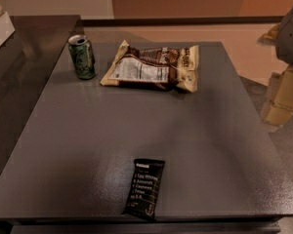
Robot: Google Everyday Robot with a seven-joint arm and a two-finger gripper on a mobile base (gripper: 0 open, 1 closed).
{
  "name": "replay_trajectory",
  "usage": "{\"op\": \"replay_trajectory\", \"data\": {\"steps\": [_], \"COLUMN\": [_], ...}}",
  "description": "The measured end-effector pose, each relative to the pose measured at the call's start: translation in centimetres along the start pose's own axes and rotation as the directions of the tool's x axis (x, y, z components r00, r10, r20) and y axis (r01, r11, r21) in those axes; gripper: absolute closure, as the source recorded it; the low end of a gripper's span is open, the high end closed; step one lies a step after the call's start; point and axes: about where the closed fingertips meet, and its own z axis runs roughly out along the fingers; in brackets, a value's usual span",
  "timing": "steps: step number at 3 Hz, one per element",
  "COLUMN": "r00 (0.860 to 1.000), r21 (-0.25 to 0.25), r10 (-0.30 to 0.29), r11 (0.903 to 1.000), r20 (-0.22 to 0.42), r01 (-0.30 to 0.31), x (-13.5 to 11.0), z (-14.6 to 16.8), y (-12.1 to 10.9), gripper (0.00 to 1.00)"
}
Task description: Move rxbar chocolate near brown chip bag
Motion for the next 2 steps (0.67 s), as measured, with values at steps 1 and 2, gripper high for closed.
{"op": "replay_trajectory", "data": {"steps": [1, 2], "r00": [1.000, 0.998], "r21": [0.002, -0.038], "r10": [-0.001, -0.001], "r11": [1.0000, 0.9993], "r20": [0.002, 0.067], "r01": [0.001, 0.003], "x": [-0.05, -0.63], "z": [-0.06, 0.38], "y": [-0.02, 0.82], "gripper": [0.00, 0.00]}}
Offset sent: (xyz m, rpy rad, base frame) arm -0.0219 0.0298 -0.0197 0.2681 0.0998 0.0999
